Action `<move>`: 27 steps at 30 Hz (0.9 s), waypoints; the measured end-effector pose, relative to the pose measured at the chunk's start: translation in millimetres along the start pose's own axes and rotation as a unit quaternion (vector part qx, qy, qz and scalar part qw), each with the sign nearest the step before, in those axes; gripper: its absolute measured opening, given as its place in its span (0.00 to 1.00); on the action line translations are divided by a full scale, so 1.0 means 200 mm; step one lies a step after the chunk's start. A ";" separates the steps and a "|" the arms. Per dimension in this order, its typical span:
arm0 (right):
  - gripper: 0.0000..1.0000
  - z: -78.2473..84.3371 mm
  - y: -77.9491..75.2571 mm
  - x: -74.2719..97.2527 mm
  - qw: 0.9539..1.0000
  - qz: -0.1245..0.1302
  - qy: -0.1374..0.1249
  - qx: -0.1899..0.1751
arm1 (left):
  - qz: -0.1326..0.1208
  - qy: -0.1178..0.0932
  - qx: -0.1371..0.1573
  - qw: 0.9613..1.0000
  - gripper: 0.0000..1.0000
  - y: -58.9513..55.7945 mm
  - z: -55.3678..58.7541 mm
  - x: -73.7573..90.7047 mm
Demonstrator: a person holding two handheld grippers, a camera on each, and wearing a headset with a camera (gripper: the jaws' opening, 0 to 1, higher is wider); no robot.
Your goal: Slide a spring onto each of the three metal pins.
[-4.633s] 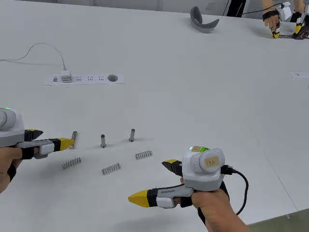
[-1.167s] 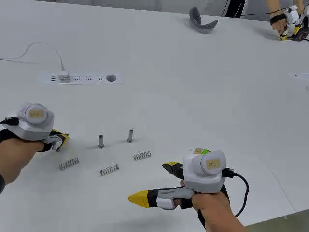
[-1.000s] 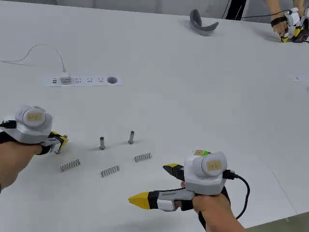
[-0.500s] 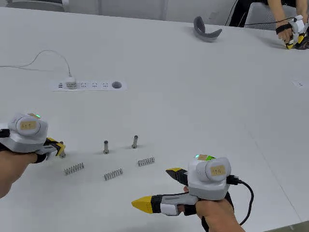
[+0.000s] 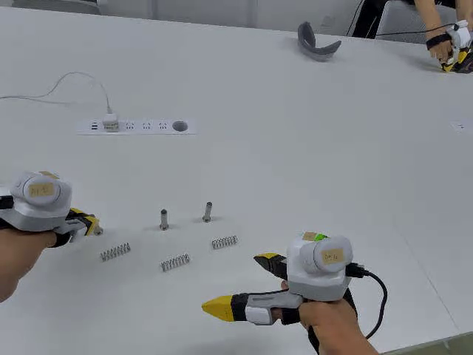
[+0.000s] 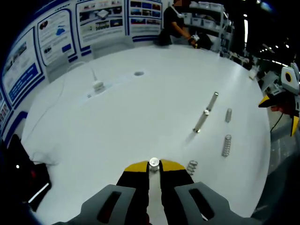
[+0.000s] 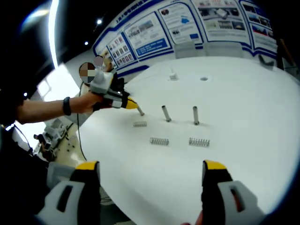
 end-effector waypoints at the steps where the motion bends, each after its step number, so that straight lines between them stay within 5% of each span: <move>1: 0.92 0.00 0.00 0.00 1.000 0.000 0.000 0.000 | 0.001 -0.001 -0.001 1.000 0.07 -0.01 0.00 0.00; 27: 0.92 0.02 -0.01 0.00 1.000 0.001 0.000 -0.005 | 0.021 -0.005 -0.009 1.000 0.07 -0.11 -0.06 -0.07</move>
Point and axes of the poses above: the centre of the closed fingertips' face, and the gripper's own axes: x roughly backward along the fingers, y roughly to its left, z roughly out of its underside, the point moved 7 cm from there along x, roughly backward along the fingers, and after that the axes turned 5 degrees about -z, right-handed, at the moved point
